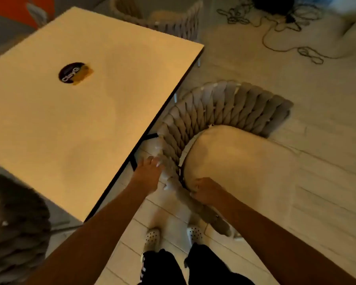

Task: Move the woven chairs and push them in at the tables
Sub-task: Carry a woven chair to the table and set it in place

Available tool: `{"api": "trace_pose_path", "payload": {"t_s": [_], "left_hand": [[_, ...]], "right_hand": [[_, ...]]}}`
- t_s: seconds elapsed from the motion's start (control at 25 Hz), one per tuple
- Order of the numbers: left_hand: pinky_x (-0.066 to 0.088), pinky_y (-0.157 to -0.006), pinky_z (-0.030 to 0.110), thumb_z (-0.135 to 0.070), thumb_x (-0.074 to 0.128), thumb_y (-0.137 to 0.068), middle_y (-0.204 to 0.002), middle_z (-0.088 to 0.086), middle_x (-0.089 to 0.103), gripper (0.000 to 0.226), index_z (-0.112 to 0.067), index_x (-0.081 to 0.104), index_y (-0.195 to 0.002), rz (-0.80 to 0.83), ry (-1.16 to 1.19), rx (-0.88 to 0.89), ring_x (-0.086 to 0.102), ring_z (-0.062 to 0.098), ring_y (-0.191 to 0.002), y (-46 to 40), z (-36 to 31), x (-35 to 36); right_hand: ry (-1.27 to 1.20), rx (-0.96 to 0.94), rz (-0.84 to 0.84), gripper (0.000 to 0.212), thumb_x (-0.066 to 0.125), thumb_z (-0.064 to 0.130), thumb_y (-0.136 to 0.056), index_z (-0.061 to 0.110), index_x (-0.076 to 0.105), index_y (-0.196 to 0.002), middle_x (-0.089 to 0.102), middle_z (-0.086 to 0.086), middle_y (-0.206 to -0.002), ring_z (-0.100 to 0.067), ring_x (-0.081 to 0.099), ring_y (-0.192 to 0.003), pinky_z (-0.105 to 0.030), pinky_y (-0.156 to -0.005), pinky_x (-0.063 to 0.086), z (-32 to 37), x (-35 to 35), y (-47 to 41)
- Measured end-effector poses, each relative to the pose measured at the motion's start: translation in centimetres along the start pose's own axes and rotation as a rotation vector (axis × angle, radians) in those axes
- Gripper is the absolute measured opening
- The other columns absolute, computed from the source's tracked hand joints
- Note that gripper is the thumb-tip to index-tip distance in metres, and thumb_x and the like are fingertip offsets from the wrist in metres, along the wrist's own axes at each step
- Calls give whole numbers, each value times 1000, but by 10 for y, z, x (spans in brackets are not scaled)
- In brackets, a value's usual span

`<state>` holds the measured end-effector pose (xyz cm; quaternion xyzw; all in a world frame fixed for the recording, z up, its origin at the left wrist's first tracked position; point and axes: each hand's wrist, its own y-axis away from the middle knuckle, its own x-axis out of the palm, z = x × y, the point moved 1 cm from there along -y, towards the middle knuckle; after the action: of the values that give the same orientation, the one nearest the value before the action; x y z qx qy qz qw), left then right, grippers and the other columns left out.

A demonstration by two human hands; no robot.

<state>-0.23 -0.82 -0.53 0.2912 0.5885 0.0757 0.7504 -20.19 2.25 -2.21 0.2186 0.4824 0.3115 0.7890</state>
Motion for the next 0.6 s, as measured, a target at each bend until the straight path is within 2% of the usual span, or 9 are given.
{"api": "trace_pose_path", "payload": {"t_s": [0.04,0.12,0.2,0.28,0.32,0.44,0.6], "left_hand": [[6,-115,54,-18,57,-86,-156,12,11,67,-20,25,-145,13,-116,68,6,34,-144,-17,4,1],[1,-114,57,-24,56,-88,-158,12,3,68,-23,22,-147,30,-298,165,-4,37,-145,-49,11,-1],[-3,-115,55,-32,47,-92,-159,10,6,62,-28,22,-148,3,-408,282,-3,35,-145,-85,17,-3],[-4,-116,52,-36,47,-91,-157,8,18,58,-29,27,-145,11,-494,396,7,33,-145,-114,21,-7],[-4,-116,50,-38,51,-89,-153,7,26,57,-29,33,-142,19,-539,447,15,32,-143,-127,22,-8],[4,-116,46,-41,57,-80,-140,1,44,52,-28,49,-130,5,-655,591,34,26,-130,-140,26,-5],[21,-109,35,-41,54,-79,-135,0,47,45,-25,55,-122,-95,-510,607,37,24,-123,-117,25,13]], "right_hand": [[-7,47,0,34,52,38,-89,11,57,-107,59,-12,-110,-32,55,-107,-32,-75,43,4,11,-7],[-96,139,-63,46,55,39,-87,9,50,-121,56,-15,-121,-33,55,-108,-31,-76,44,13,27,-20],[-79,170,-114,56,54,41,-86,10,44,-131,53,-17,-127,-35,52,-112,-39,-90,45,27,39,-36],[-54,188,-97,66,59,43,-83,12,36,-136,48,-17,-133,-35,48,-118,-43,-98,41,31,48,-52],[-75,210,-94,67,61,40,-83,12,35,-137,48,-16,-134,-35,48,-119,-43,-98,40,35,55,-57],[-165,291,-220,41,58,22,-85,14,49,-124,60,-13,-120,-32,58,-106,-39,-88,47,40,69,-60],[-196,310,-239,37,60,18,-82,17,53,-118,64,-11,-110,-29,61,-98,-34,-76,47,35,82,-42]]}}
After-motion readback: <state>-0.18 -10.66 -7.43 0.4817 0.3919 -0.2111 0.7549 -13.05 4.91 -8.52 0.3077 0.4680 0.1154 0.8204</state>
